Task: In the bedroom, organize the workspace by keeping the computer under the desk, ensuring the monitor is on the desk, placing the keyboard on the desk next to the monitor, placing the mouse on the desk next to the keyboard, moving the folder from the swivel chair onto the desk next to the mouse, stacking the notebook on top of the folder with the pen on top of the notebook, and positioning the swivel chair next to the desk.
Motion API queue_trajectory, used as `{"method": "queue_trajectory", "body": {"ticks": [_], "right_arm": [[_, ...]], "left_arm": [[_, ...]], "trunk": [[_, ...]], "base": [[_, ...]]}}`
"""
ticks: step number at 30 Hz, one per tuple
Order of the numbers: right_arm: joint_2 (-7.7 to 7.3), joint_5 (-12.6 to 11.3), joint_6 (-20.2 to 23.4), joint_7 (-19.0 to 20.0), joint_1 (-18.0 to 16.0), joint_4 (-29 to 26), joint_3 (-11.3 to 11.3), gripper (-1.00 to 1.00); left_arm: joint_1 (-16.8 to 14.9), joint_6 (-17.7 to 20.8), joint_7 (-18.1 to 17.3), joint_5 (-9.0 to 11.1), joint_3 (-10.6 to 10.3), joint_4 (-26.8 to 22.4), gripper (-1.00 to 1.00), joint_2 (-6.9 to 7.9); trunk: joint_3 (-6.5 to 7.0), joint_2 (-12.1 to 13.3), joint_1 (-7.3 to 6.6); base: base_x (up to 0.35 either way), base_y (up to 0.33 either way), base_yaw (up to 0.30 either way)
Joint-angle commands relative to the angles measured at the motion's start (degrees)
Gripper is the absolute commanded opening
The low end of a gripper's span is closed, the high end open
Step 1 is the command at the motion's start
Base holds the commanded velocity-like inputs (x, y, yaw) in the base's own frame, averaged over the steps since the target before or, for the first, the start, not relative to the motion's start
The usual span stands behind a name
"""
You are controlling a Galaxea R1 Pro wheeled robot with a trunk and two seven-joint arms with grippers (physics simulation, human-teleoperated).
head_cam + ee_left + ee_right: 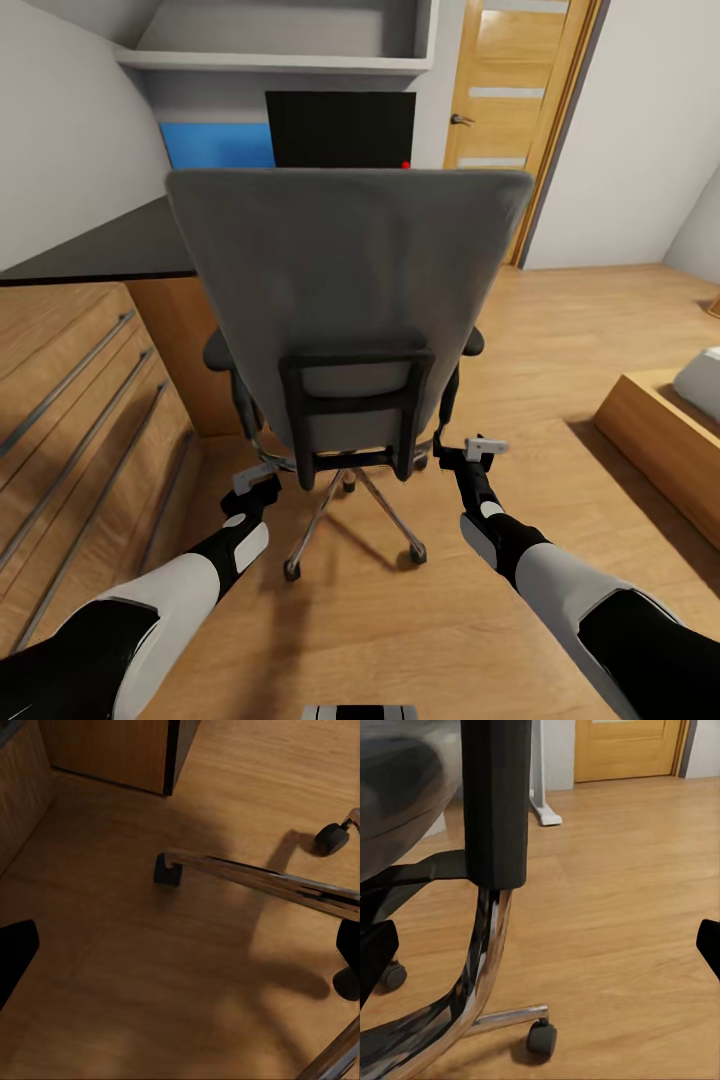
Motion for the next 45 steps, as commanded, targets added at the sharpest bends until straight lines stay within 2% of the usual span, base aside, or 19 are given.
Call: {"method": "queue_trajectory", "body": {"ticks": [1,19,24,37,45], "right_arm": [[-0.03,-0.15,-0.11,-0.44,-0.05,-0.01,0.45,1.00],[-0.04,-0.15,-0.11,-0.36,-0.05,-0.01,0.45,1.00],[-0.05,-0.15,-0.11,-0.36,-0.05,-0.01,0.45,1.00],[0.00,-0.15,-0.11,-0.36,-0.05,-0.01,0.45,1.00],[0.15,-0.15,-0.11,-0.60,-0.05,-0.01,0.52,1.00]], "left_arm": [[-0.05,-0.15,0.19,0.07,-0.59,-0.06,1.00,-0.01],[-0.05,-0.15,0.19,0.07,-0.54,-0.06,1.00,0.05],[-0.04,-0.13,0.18,0.07,-0.58,-0.06,1.00,0.03],[-0.07,0.01,0.19,0.07,-0.56,-0.06,1.00,0.02],[-0.04,0.09,0.19,0.07,-0.58,-0.06,1.00,0.01]], "trunk": [[-0.04,-0.02,0.02],[-0.04,-0.02,0.02],[-0.04,-0.02,0.02],[-0.04,-0.02,0.02],[-0.04,-0.02,0.02]], "base": [[0.329,-0.018,0.000],[0.292,-0.179,0.000],[0.111,-0.091,0.000],[-0.268,-0.012,0.000],[-0.301,-0.157,0.000]]}}
